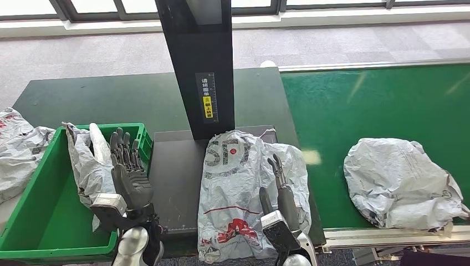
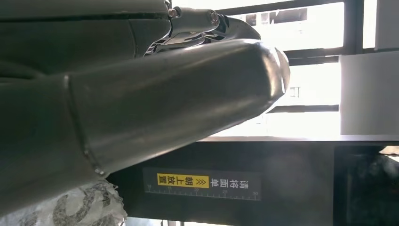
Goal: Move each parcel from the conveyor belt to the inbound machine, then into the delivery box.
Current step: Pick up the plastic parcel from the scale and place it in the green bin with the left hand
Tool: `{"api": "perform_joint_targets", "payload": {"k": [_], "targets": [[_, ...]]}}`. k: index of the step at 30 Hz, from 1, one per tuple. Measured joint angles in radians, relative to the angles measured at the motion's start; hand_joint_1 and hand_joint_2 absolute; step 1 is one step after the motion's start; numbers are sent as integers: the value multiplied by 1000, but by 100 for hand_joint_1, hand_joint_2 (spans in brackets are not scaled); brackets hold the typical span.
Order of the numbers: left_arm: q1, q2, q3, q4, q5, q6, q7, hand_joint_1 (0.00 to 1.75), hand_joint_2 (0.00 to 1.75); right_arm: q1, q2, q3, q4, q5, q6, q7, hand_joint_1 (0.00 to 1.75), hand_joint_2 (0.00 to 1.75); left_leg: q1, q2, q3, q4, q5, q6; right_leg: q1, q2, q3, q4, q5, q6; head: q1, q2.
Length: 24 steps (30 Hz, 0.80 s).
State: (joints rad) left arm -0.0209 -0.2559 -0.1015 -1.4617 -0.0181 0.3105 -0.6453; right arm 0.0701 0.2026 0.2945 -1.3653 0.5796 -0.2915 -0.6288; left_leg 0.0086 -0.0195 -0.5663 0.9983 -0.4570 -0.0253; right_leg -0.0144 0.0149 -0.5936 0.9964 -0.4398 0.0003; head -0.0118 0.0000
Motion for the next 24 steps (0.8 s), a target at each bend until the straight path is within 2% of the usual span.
{"api": "perform_joint_targets", "payload": {"k": [1, 5, 9, 13, 16, 19, 24], "targets": [[-1, -1, 0, 1, -9, 7, -9, 0, 0, 2, 0, 0, -8, -14, -3, -20, 0, 175, 0, 0, 0, 0, 0, 0, 0, 0, 0, 0, 0, 0, 0, 0], [-10, -2, -7, 2, -116, 45, -30, 0, 175, 30, -2, 2, -102, -75, -114, -67, 0, 175, 0, 0, 0, 0, 0, 0, 0, 0, 0, 0, 0, 0, 0, 0], [-25, 9, -74, 5, -371, 15, -7, 0, 175, 68, -28, 38, -245, -70, -272, -72, 0, 175, -1, 0, 0, 0, 0, 0, -1, 0, 0, 0, 0, 0, 0, 0], [-47, 22, -158, 47, -705, 22, 114, 0, 175, 104, -65, 98, -376, 3, -386, -73, 0, 175, -1, 0, 0, 0, -1, 1, -1, 0, 0, 0, 0, 1, 0, 0], [-60, 28, -207, 106, -842, 36, 166, 0, 175, 124, -82, 121, -457, 30, -403, -73, 0, 175, -1, 0, 0, 0, -1, 0, -1, 0, 0, 0, 0, 1, 0, 0], [-71, 32, -233, 146, -879, 41, 183, 0, 175, 134, -94, 128, -505, 30, -406, -72, 0, 175, -1, 0, 0, 0, -1, 0, -1, 0, 0, 0, 0, 1, 0, 0], [-127, 42, -276, 257, -1075, 12, 287, 0, 175, 131, -117, 133, -536, -54, -406, -71, 0, 175, -1, 0, 1, 0, 0, 1, -1, 0, 1, 0, 0, 1, 0, 0]]}}
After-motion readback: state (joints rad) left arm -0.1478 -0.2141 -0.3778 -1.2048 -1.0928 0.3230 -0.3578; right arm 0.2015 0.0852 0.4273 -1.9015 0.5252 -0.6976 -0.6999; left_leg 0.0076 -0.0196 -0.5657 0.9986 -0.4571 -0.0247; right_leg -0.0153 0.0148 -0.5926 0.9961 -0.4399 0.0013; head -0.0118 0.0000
